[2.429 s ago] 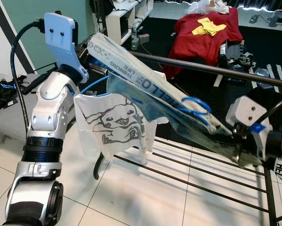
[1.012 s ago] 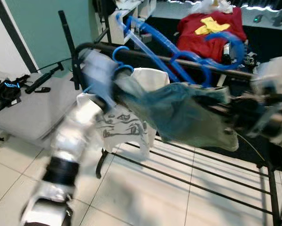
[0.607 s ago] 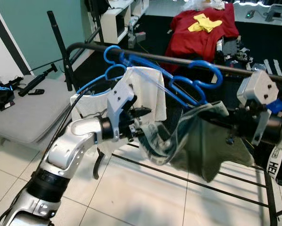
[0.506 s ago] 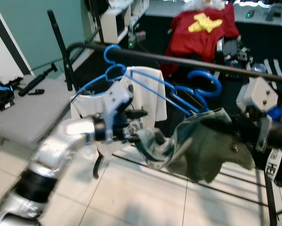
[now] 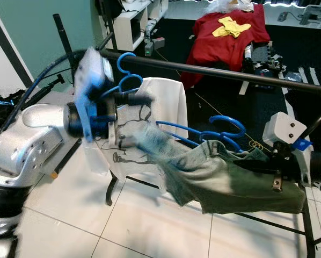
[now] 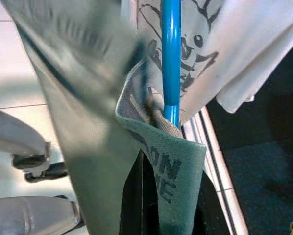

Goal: Hang hanger

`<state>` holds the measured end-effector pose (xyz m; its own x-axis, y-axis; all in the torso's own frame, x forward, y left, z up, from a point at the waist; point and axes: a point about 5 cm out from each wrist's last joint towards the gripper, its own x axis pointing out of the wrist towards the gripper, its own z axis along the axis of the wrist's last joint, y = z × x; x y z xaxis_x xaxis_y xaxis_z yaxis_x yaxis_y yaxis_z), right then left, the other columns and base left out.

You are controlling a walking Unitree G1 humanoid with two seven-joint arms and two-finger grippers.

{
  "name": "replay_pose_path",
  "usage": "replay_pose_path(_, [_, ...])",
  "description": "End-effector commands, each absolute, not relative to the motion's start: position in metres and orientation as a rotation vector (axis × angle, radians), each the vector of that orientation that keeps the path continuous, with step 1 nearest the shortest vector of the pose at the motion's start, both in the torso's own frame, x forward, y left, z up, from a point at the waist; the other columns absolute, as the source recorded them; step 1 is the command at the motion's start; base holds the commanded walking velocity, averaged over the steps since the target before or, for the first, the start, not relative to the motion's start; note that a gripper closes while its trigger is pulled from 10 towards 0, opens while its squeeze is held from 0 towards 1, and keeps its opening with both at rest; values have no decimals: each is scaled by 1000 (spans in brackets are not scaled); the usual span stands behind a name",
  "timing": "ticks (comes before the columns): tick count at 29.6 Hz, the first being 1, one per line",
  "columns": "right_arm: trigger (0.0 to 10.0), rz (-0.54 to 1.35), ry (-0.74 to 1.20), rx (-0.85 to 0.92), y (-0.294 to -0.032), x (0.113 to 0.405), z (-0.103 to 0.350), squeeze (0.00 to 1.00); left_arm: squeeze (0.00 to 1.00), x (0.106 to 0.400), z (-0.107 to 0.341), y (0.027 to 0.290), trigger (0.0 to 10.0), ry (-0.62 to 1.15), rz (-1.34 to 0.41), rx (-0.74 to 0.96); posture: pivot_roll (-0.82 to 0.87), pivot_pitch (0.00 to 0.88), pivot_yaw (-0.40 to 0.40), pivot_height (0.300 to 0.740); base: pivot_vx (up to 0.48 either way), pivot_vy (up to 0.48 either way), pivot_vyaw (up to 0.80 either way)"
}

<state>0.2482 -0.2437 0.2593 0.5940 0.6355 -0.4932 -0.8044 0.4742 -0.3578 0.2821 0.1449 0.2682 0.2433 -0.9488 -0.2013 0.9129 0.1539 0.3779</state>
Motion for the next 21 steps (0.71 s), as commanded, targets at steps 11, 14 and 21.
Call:
replay_pose_path(11, [0,887,174,-591,-227,262,264,0,0,277,229,130,10000,65,-1378,520,18,105,42,740,0,0,0])
replay_pose_path(14, [0,885,166,-592,-226,263,265,0,0,272,217,131,10000,138,-1404,592,19,109,36,740,0,0,0])
replay_pose_path(21, [0,894,144,-593,-223,265,268,0,0,265,207,135,10000,251,-1416,745,19,108,24,740,0,0,0])
